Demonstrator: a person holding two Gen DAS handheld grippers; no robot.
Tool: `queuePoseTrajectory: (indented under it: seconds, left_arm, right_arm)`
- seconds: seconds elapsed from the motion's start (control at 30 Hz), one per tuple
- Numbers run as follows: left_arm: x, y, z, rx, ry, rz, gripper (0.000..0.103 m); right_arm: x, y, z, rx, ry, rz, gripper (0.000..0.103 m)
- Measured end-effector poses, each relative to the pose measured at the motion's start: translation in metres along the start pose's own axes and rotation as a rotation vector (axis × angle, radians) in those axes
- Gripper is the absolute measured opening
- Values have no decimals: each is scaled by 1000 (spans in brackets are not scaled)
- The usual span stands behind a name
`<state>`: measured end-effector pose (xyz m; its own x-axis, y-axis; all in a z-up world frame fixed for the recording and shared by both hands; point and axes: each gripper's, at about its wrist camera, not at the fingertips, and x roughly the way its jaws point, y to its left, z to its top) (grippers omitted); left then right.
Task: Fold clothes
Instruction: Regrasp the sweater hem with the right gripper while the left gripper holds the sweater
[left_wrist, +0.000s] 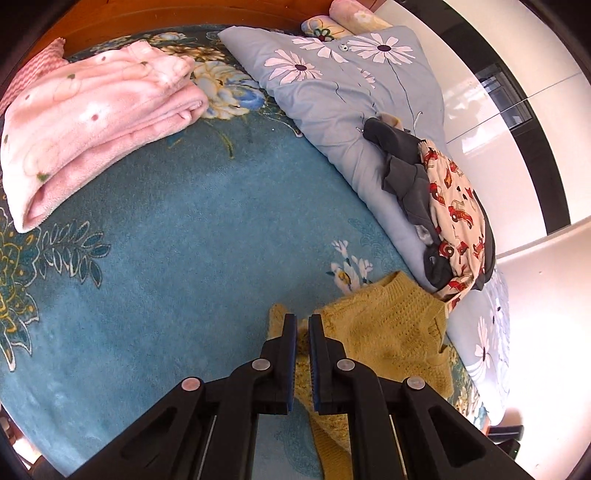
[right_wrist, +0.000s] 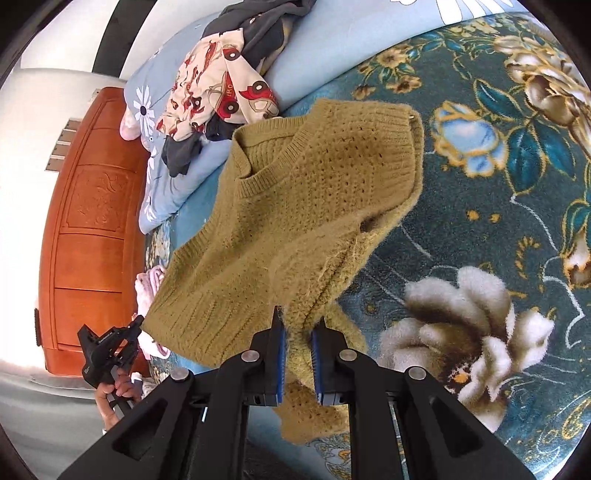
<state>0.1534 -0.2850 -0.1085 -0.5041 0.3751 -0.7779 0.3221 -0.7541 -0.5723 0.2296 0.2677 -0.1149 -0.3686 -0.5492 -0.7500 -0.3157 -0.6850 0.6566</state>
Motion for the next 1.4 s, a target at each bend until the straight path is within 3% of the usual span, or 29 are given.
queuePoseTrajectory:
  seconds: [0.3,0.63,0.77,0.87,0.93,1.03,1.07,1.13,1.23,1.33,1.37,1.4]
  left_arm:
    - [11,18,-5,-7,110,-25,7]
    - [26,55,-21,-33,188,-24,6]
    - [28,47,-14,-48,141,-41,8]
    - [42,40,-11,-36,157,4,9]
    - [54,34,-10,-5,185,42,13]
    - [71,24,-11,45,223,82,33]
    - [77,22,-11,56,236,88,44]
    - [88,18,-12,76,264,100,51]
    - [104,17,-16,86,318,113,51]
    - [106,12,-19,117,321,135,48]
    - [104,12,-19,116,311,129,42]
    - [101,12,-19,112,303,122,28]
  right_arm:
    - [-8,-8,-19,83,-37,-57,17]
    - [-7,-49,-59,191,-73,-50,36]
    - [7,-64,-54,208,-35,-79,36]
    - [13,-63,-37,184,-17,-83,37]
    - [17,-58,-26,151,-3,-82,38]
    - [24,-55,-15,103,15,-88,39]
    - [26,-57,-14,101,18,-84,39]
    - [30,-61,-15,112,21,-67,40]
    - [31,-69,-18,138,25,-30,40]
    - [29,-73,-19,146,22,-5,40]
    - [28,-72,-18,140,20,0,40]
    - [27,-68,-16,129,18,3,39]
